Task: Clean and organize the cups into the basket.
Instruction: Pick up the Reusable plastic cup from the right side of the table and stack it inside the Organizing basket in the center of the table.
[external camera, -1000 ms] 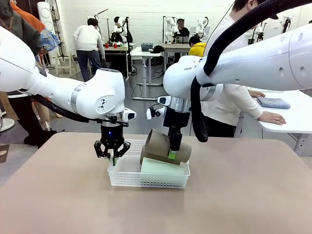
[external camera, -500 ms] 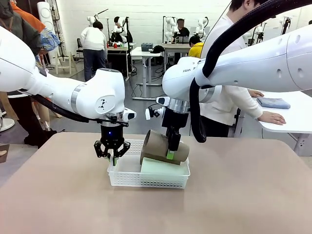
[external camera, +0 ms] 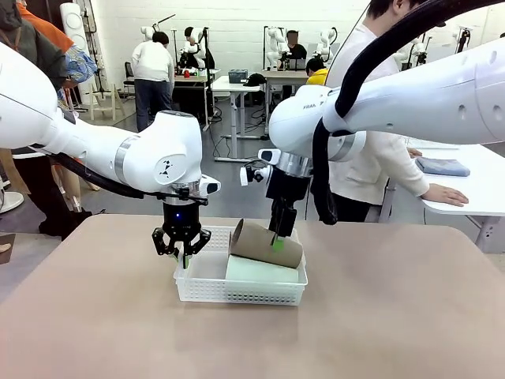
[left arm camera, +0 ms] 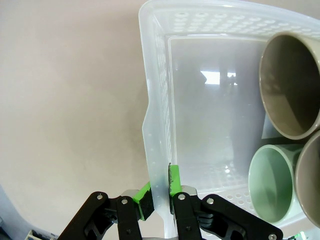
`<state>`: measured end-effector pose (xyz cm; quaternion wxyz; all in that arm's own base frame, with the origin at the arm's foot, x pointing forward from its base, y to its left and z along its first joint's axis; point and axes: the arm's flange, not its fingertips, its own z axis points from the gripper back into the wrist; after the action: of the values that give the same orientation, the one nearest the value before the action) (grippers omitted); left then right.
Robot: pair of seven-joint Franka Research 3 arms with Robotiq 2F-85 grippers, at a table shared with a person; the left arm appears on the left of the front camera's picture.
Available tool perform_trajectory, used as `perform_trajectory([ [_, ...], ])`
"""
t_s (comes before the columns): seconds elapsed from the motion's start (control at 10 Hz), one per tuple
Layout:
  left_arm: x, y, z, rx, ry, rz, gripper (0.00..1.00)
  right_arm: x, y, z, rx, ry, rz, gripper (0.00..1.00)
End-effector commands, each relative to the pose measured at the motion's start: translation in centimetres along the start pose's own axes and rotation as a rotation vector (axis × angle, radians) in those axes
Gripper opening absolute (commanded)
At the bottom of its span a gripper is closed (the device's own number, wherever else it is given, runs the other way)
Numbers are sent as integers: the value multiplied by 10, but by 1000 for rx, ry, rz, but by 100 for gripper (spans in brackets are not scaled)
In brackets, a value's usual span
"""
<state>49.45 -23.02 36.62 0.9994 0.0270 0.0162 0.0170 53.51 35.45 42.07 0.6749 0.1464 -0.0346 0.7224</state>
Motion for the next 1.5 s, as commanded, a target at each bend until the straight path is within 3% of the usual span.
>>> perform_trajectory([
  [0.0,0,1,1,0,-10,-9,0,-30,43,26,-60,-133,51,100],
  [0.2,0,1,1,0,-10,-9,0,-75,76,65,-119,-321,86,100],
  [0.4,0,1,1,0,-10,-9,0,-148,105,85,-118,-551,129,100],
  [0.9,0,1,1,0,-10,-9,0,-351,152,69,-204,-1012,-14,100],
  [1.1,0,1,1,0,-10,-9,0,-388,157,56,-211,-1079,-54,100],
  [1.4,0,1,1,0,-10,-9,0,-391,169,59,-204,-1037,-63,100],
])
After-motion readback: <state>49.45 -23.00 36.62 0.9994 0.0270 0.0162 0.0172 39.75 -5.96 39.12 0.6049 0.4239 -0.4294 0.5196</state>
